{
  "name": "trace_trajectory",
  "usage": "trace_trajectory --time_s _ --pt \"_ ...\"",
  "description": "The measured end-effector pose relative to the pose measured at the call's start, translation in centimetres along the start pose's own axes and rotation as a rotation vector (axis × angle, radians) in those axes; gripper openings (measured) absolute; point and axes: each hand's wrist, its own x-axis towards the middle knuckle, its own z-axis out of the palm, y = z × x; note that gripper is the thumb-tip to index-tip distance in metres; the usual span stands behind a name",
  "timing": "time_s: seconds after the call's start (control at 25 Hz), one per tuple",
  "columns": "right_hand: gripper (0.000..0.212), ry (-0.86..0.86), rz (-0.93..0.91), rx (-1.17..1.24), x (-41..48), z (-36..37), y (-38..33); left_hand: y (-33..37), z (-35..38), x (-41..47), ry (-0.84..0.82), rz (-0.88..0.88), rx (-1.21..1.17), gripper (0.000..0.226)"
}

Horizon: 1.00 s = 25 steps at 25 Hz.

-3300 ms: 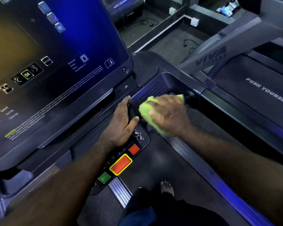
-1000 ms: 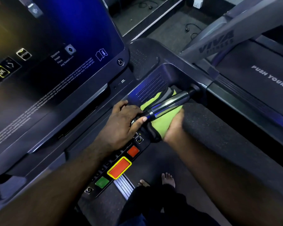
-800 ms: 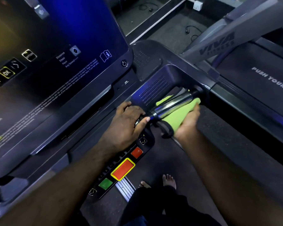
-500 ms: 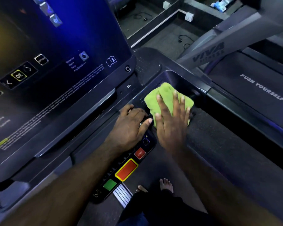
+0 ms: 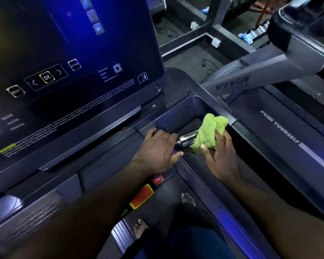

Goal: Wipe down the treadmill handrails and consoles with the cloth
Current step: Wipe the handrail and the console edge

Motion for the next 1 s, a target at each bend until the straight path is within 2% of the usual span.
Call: trace_trajectory --time_s 0.12,0.28,0.36,0.44,0.52,0.56,0.68,0.76,0.8,0.92,1.0 --pt "0.063 -0.03 -0.132 -0.212 6.0 -0.7 -1.6 -0.4 0.3 0.5 -0.027 -0.041 -0.12 0.055" --pt "0.051 -0.077 -0.197 -0.249 9.0 -0.1 -3.5 -0.8 0.1 0.9 -0.011 -0.106 -0.251 0.062" --pt "0.049 -0.179 -0.326 -0.212 10.5 -1.3 -1.7 -0.4 -0.2 0.6 0.124 -0.21 -0.321 0.053" --pt "0.046 -0.367 -0.514 -0.165 13.4 -2.5 -0.6 -0.1 -0.4 -0.1 0.248 -0.364 -0.329 0.046" --pt "0.043 -0.547 -0.72 -0.041 16.9 -3.6 -1.2 0.0 -0.6 -0.3 0.301 -0.554 -0.371 0.041" --pt "0.042 -0.524 -0.857 0.037 18.8 -4.0 -2.1 0.1 -0.8 -0.3 0.301 -0.663 -0.404 0.04" --pt "0.043 -0.222 -1.314 0.174 23.6 -3.0 -6.3 0.2 -1.2 -0.1 0.303 -0.887 -0.416 0.039" --pt "0.049 -0.212 -1.643 0.034 24.0 0.5 -8.3 0.6 -1.3 -0.1 0.302 -0.936 -0.422 0.038" --pt "0.052 -0.226 -1.751 -0.057 23.7 2.3 -8.2 0.8 -1.3 -0.1 0.301 -0.944 -0.428 0.039" --pt "0.044 -0.201 -1.885 -0.058 23.6 5.4 -6.0 0.6 -1.5 0.3 0.284 -0.97 -0.466 0.041" --pt "0.033 -0.245 -2.104 -0.087 23.7 5.4 -5.3 0.9 -1.6 0.3 0.255 -0.968 -0.457 0.043"
